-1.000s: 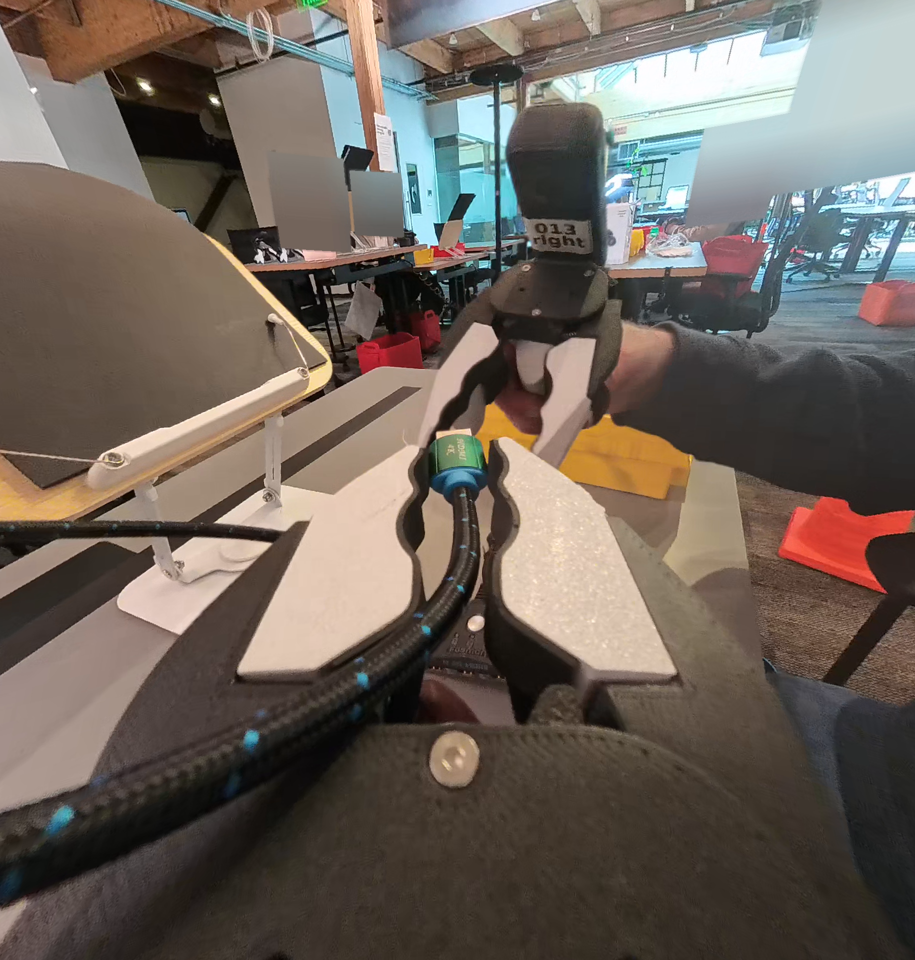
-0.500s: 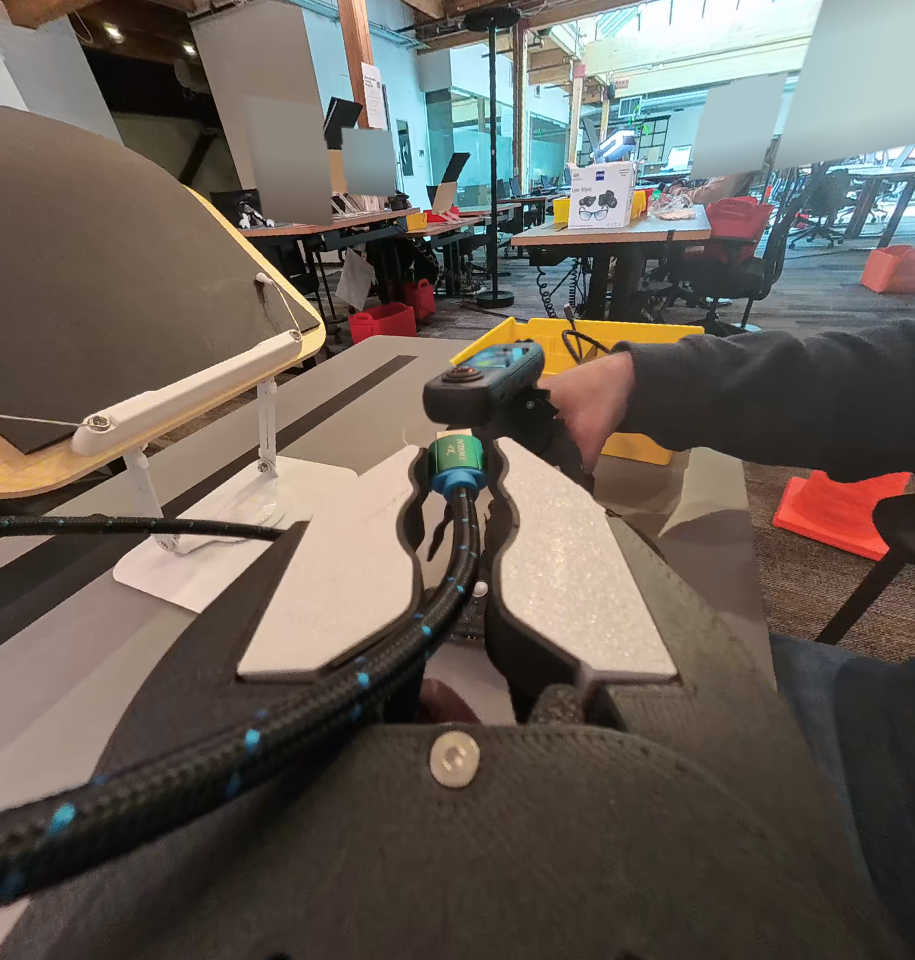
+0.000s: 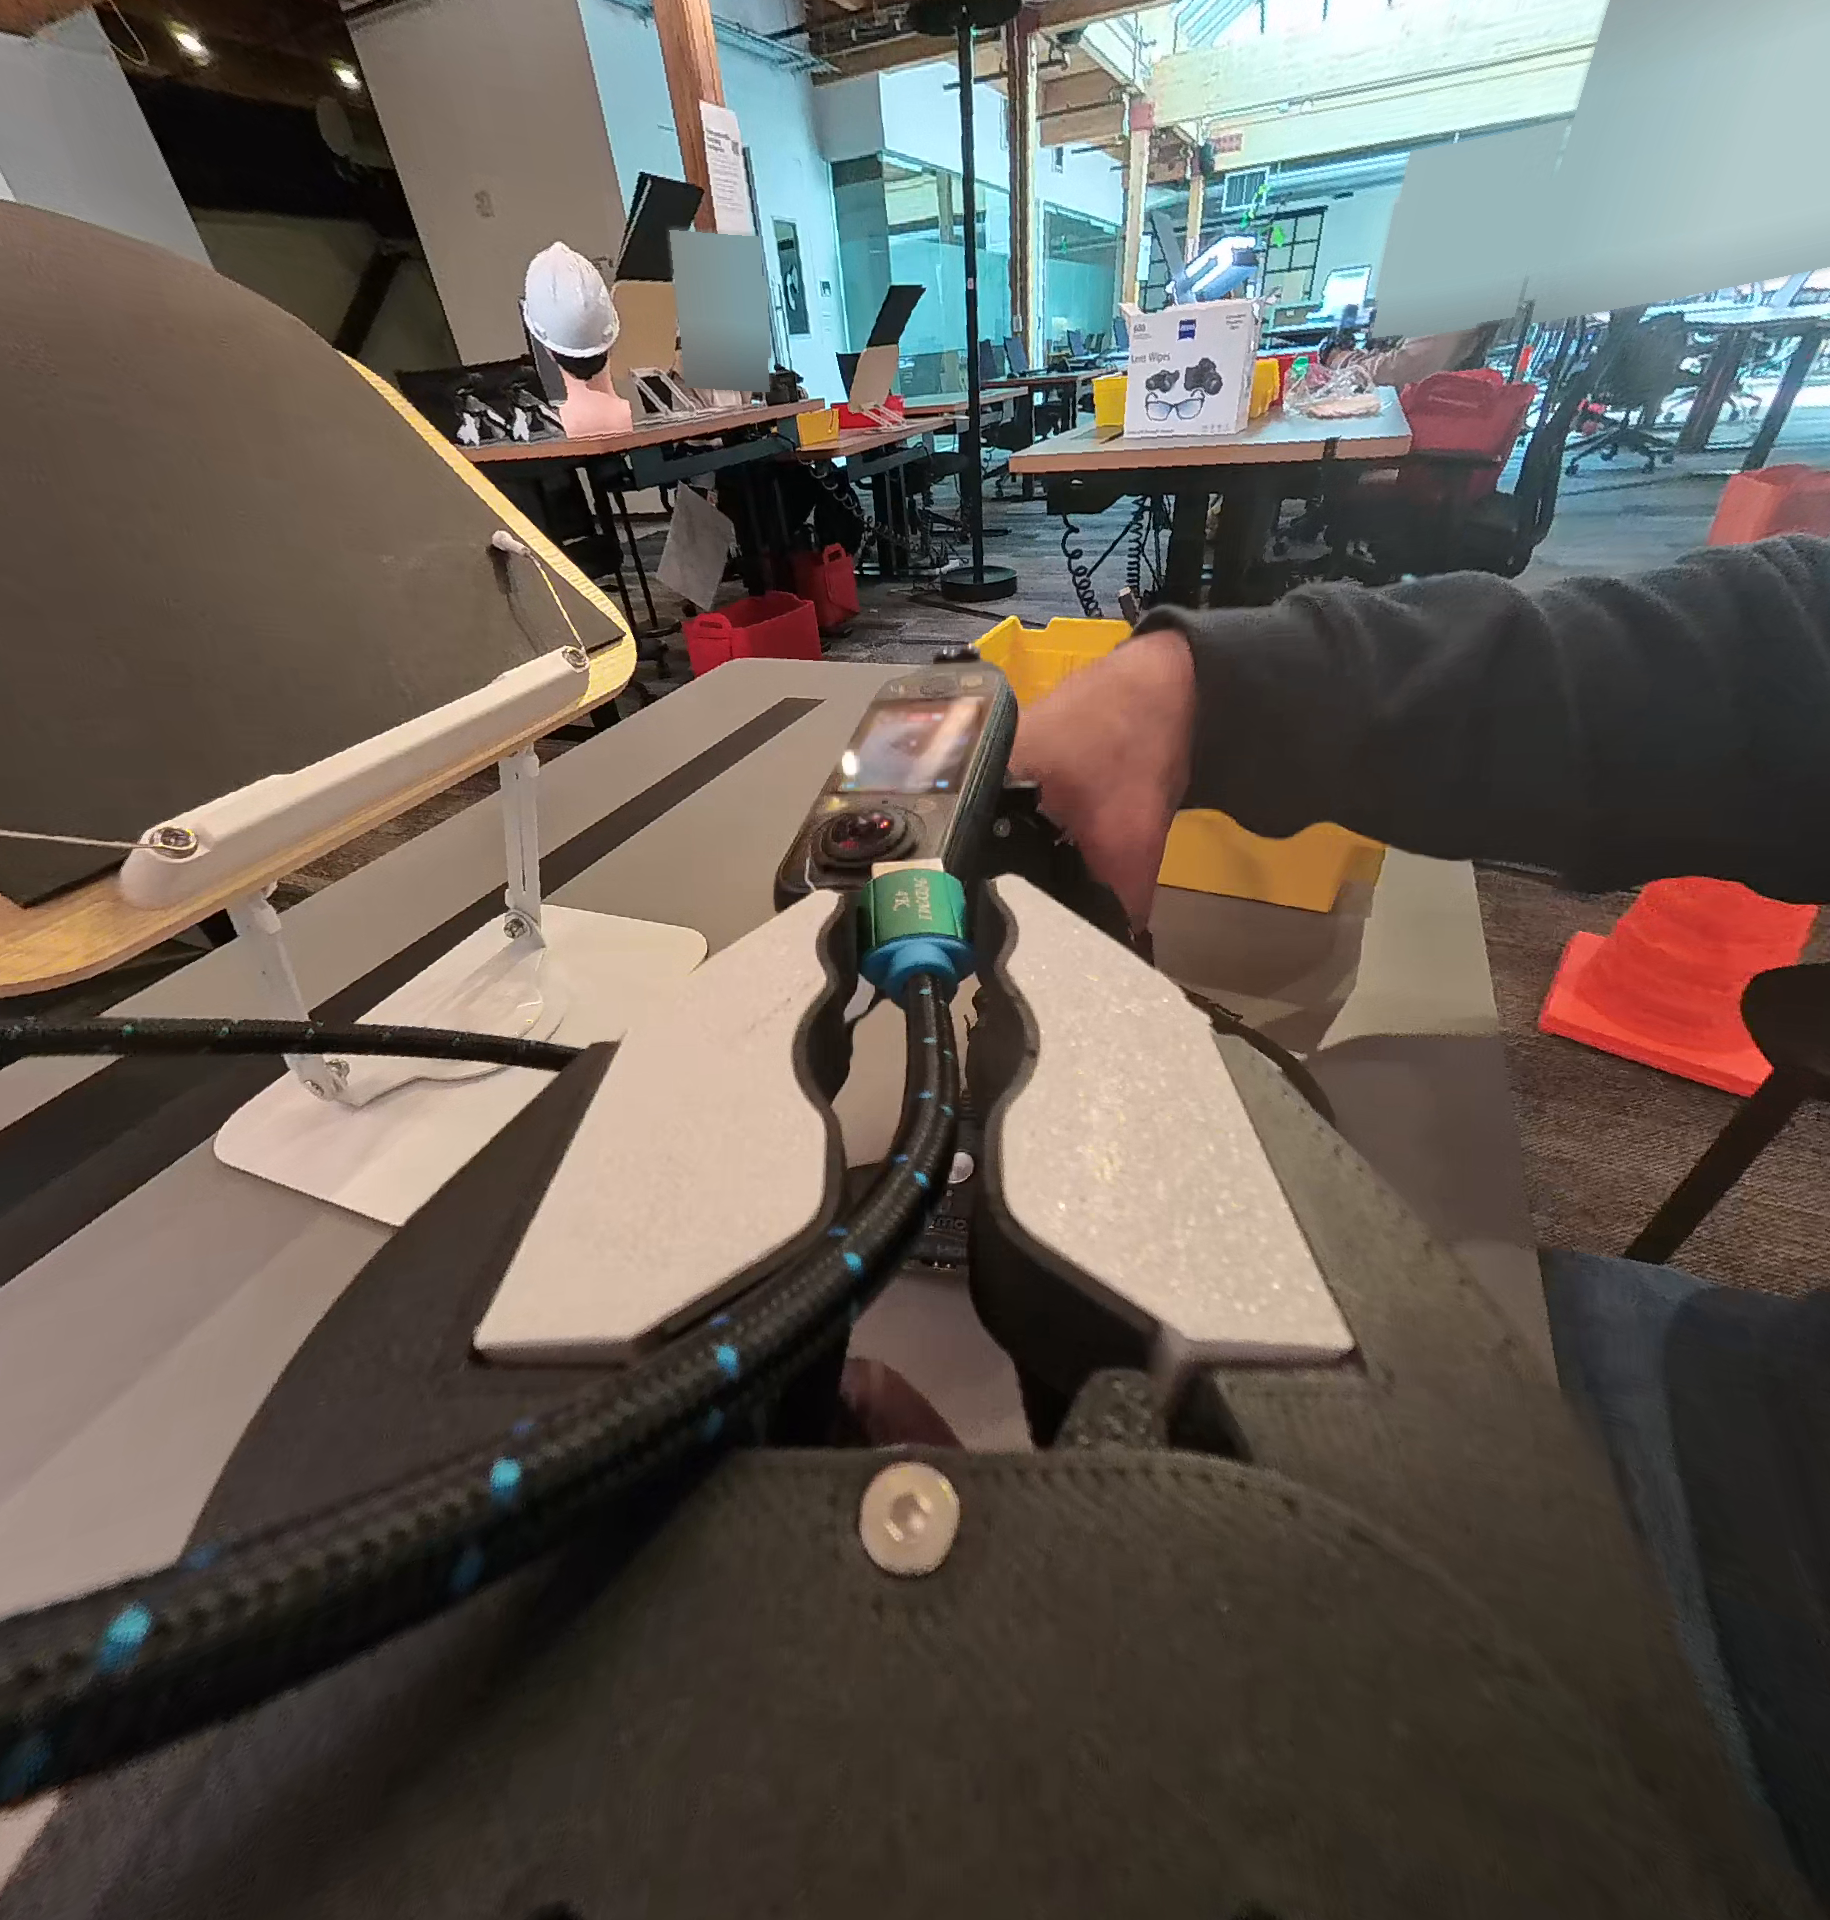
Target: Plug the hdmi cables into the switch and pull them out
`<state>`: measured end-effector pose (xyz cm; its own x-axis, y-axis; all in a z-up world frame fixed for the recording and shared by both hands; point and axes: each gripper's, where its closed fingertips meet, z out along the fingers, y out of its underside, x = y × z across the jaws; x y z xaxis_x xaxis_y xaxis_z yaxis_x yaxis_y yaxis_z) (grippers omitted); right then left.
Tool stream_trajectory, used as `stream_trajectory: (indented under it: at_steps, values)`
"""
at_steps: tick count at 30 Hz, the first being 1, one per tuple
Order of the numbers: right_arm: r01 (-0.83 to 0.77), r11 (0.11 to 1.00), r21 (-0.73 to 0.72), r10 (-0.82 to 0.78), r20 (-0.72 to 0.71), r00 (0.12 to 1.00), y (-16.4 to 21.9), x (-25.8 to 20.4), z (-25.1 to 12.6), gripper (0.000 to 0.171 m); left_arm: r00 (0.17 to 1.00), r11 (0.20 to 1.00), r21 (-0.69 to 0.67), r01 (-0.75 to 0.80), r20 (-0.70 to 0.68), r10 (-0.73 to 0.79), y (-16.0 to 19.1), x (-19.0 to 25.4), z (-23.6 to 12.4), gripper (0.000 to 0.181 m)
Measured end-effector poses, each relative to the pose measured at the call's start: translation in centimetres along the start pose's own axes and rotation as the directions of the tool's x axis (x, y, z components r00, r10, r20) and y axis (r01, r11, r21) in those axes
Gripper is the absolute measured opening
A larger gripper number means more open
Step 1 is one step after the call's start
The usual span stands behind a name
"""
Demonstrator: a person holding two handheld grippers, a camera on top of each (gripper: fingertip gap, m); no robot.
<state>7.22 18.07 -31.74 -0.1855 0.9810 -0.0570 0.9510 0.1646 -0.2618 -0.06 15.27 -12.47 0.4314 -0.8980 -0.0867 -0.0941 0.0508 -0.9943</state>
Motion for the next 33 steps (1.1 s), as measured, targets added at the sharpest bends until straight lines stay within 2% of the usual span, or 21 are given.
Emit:
stream_trajectory:
  at_steps: [2, 5, 8, 10, 12, 15, 17, 22, 30, 33]
  values:
    - [-0.042, 0.999, 0.005, 0.043, -0.034, 0.999, -0.1, 0.6, -2.1, 0.136, 1.000, 1.000, 0.001, -0.006, 0.002, 0.006, -0.1, 0.0, -0.2, 0.021]
    - [-0.076, 0.981, 0.179, 0.080, -0.011, 0.997, -3.6, -0.1, -5.1, 0.134, 1.000, 1.000, 0.005, -0.009, 0.005, 0.009, -0.3, -0.3, -0.3, 0.021]
    - [-0.052, 0.997, 0.059, 0.054, -0.036, 0.998, -3.1, -0.3, -2.9, 0.149, 1.000, 1.000, 0.006, -0.006, 0.004, 0.006, -0.3, -0.4, -0.2, 0.021]
    - [-0.066, 0.996, 0.067, 0.068, -0.029, 0.997, -3.2, 0.0, -1.3, 0.142, 1.000, 1.000, -0.012, -0.013, 0.008, 0.013, 0.1, -0.4, -0.2, 0.021]
    - [-0.086, 0.996, 0.000, 0.086, -0.028, 0.996, -1.8, 0.3, 0.3, 0.145, 1.000, 1.000, -0.001, -0.001, 0.002, 0.001, 0.0, -0.2, -0.4, 0.020]
    - [-0.085, 0.996, 0.005, 0.085, 0.009, 0.996, -1.5, -0.2, 1.7, 0.137, 1.000, 1.000, -0.004, -0.024, -0.001, 0.024, -0.2, 0.0, -0.4, 0.020]
    - [-0.067, 0.998, -0.008, 0.067, -0.019, 0.998, -1.1, 0.2, 2.3, 0.133, 1.000, 1.000, 0.001, -0.020, -0.003, 0.020, -0.2, -0.1, -0.4, 0.020]
    - [-0.015, 1.000, 0.015, 0.016, -0.059, 0.998, -1.1, 0.8, 2.3, 0.114, 1.000, 1.000, 0.001, -0.016, -0.004, 0.016, 0.0, -0.2, -0.4, 0.021]
    - [0.001, 0.997, 0.084, 0.001, -0.027, 1.000, -1.4, 0.2, 2.0, 0.112, 1.000, 1.000, 0.005, -0.017, -0.009, 0.017, 0.0, -0.2, -0.5, 0.021]
    - [-0.024, 0.984, 0.179, 0.022, 0.010, 1.000, -2.3, -0.2, 0.9, 0.112, 1.000, 1.000, 0.000, -0.018, -0.005, 0.018, 0.2, -0.4, -0.5, 0.021]
